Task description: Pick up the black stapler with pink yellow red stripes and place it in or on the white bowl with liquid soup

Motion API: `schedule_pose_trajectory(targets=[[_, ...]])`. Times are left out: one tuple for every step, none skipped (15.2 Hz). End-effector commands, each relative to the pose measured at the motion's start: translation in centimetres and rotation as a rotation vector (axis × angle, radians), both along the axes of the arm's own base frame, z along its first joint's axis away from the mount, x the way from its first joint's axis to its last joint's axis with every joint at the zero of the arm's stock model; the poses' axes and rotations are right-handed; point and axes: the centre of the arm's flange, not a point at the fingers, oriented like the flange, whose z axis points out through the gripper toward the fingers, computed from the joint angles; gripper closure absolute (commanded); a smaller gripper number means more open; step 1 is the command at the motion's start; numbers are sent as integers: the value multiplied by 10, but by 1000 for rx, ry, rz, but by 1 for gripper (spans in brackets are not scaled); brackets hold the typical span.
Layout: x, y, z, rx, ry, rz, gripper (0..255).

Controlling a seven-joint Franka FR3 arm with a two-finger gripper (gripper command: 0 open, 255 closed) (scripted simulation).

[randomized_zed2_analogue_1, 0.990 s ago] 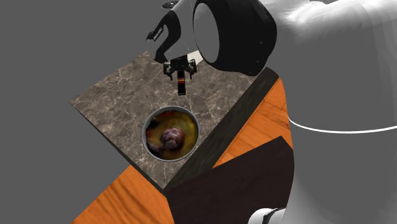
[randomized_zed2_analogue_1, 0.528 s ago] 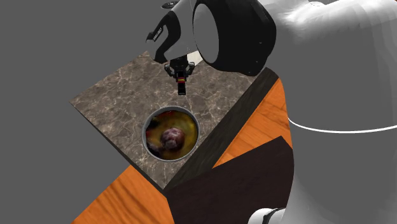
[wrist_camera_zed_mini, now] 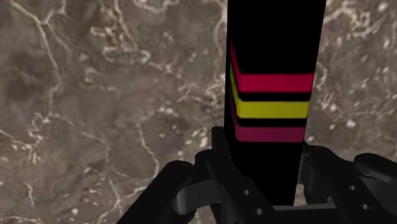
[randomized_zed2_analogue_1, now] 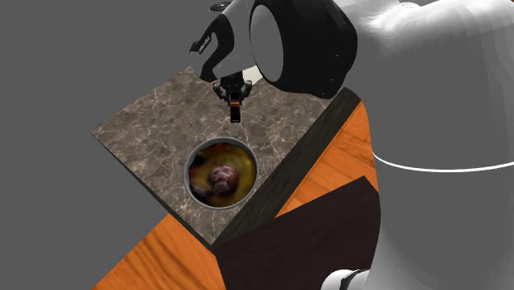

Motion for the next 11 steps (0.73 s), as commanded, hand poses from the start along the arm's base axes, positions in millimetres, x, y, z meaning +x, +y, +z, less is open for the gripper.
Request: schedule_pose_trajectory(targets=[[0,0,5,0,0,0,255],[0,0,11,0,0,0,255],[0,0,16,0,0,0,255],[0,0,21,0,0,0,255],[0,0,27,0,0,0,255],[0,0,32,0,0,0,255],[0,0,37,0,0,0,255],[0,0,42,0,0,0,255],[0,0,48,0,0,0,255],[0,0,53,0,0,0,255],[0,0,58,0,0,0,255]])
